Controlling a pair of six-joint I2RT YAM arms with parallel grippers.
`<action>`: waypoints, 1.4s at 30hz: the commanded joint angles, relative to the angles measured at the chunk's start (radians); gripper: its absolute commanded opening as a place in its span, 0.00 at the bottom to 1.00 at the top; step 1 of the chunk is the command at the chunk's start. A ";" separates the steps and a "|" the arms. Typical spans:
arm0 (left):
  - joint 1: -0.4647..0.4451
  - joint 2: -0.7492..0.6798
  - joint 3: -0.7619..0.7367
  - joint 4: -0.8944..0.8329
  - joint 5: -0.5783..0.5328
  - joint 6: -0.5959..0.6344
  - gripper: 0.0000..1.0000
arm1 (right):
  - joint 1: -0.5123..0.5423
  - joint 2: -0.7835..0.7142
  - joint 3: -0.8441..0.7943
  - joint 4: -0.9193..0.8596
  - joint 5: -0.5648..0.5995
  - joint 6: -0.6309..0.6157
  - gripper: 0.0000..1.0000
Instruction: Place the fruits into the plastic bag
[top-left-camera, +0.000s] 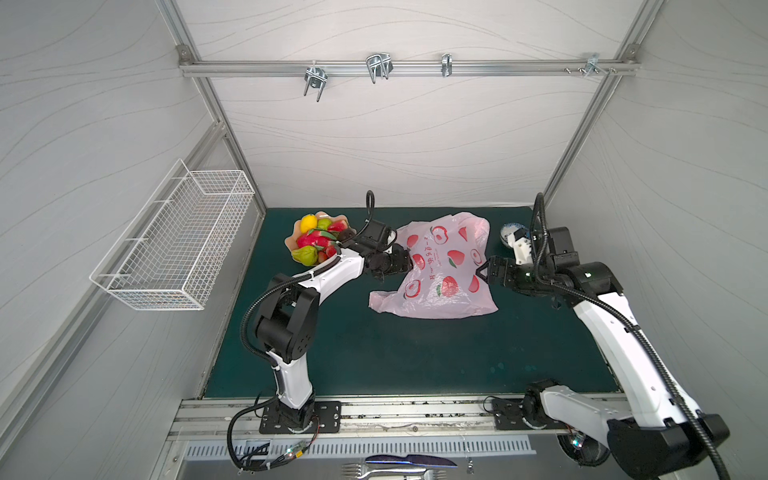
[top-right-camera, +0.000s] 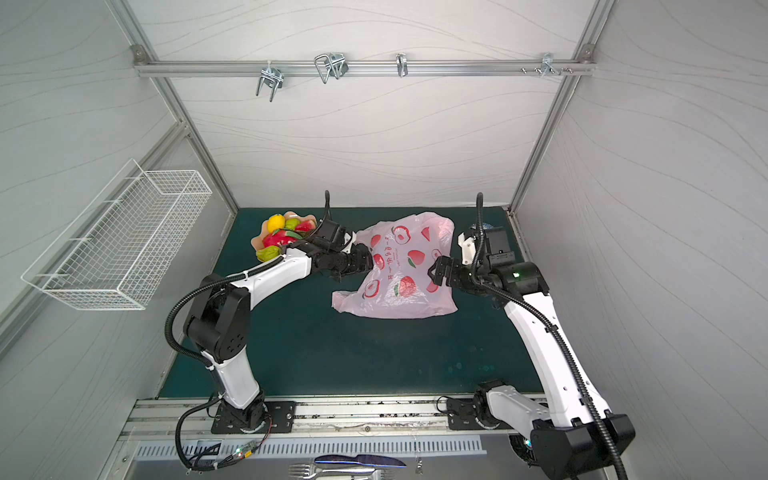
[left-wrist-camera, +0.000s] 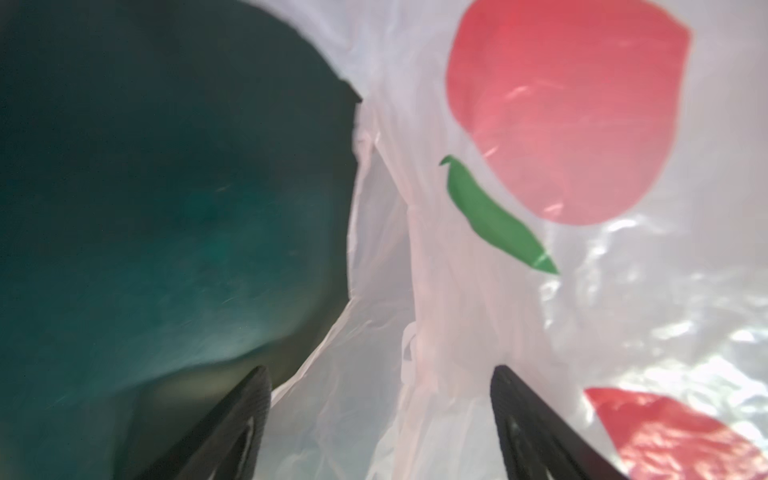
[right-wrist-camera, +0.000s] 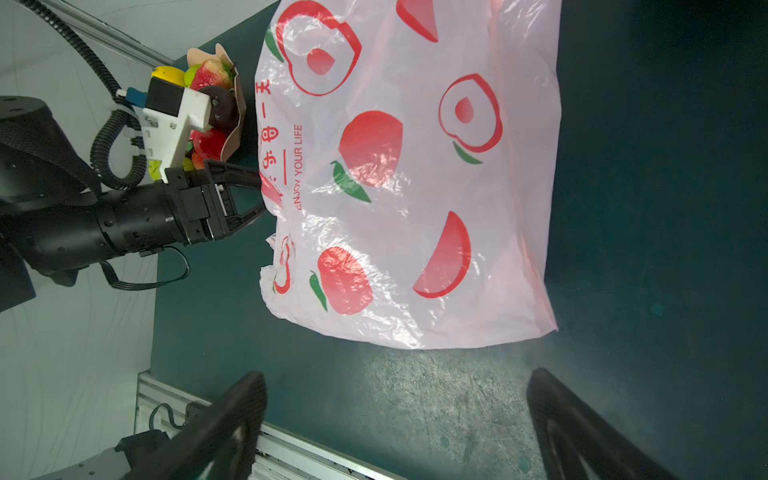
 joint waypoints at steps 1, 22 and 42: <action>-0.036 0.029 0.064 0.089 0.042 -0.044 0.83 | -0.005 -0.007 -0.012 -0.011 -0.022 0.036 0.99; 0.100 -0.725 -0.206 -0.343 -0.310 -0.048 0.91 | 0.506 0.311 0.225 -0.129 0.624 0.062 0.99; 0.100 -1.054 -0.155 -0.614 -0.399 -0.060 0.91 | 0.735 0.991 0.650 -0.349 1.164 0.116 0.99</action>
